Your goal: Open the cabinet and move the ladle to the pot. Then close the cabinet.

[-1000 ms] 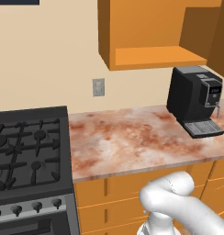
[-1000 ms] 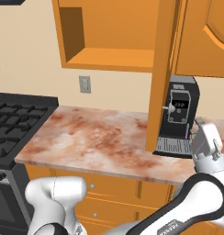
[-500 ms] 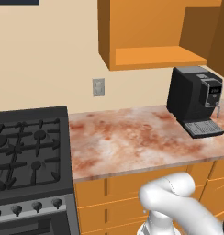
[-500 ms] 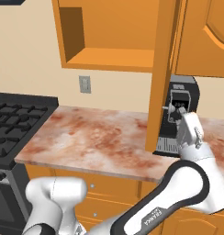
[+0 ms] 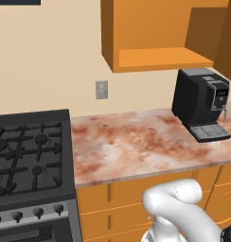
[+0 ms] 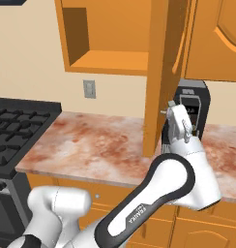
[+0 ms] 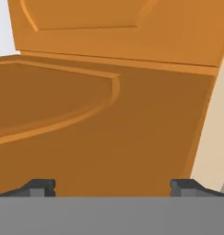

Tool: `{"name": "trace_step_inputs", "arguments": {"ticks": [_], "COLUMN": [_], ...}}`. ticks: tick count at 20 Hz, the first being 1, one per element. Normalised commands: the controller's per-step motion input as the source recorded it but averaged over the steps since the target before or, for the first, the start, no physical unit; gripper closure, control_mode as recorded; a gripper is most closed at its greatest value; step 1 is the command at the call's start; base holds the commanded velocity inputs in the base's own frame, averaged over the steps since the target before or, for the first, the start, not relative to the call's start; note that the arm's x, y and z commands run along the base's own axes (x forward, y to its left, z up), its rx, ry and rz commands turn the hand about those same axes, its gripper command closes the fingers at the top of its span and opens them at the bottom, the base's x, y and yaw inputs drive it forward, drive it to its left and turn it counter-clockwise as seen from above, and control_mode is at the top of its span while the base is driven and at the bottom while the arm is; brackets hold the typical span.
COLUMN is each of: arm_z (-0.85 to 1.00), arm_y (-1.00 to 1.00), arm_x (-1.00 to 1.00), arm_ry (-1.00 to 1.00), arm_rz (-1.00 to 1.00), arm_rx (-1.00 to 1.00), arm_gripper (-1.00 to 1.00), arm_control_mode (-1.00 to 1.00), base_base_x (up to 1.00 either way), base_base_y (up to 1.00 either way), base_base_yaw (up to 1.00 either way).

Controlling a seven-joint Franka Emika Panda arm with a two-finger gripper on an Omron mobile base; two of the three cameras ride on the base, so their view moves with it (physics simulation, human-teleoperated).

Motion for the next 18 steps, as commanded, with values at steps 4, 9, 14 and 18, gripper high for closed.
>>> {"name": "trace_step_inputs", "arguments": {"ticks": [4, 9, 14, 18], "arm_z": [0.18, 0.13, 0.08, 0.12], "arm_y": [0.5, 0.46, 0.54, 0.58], "arm_x": [0.07, 0.06, 0.12, 0.19], "arm_ry": [0.0, 0.0, 0.0, 0.0], "arm_rz": [0.0, 0.0, 0.0, 0.0], "arm_rx": [0.0, 0.0, 0.0, 0.0], "arm_gripper": [-1.0, -1.0, -1.0, -1.0], "arm_control_mode": [-1.0, -1.0, -1.0, -1.0], "base_base_x": [0.0, 0.0, 0.0, 0.0], "base_base_y": [0.0, 0.0, 0.0, 0.0], "base_base_yaw": [0.0, 0.0, 0.0, 0.0]}}
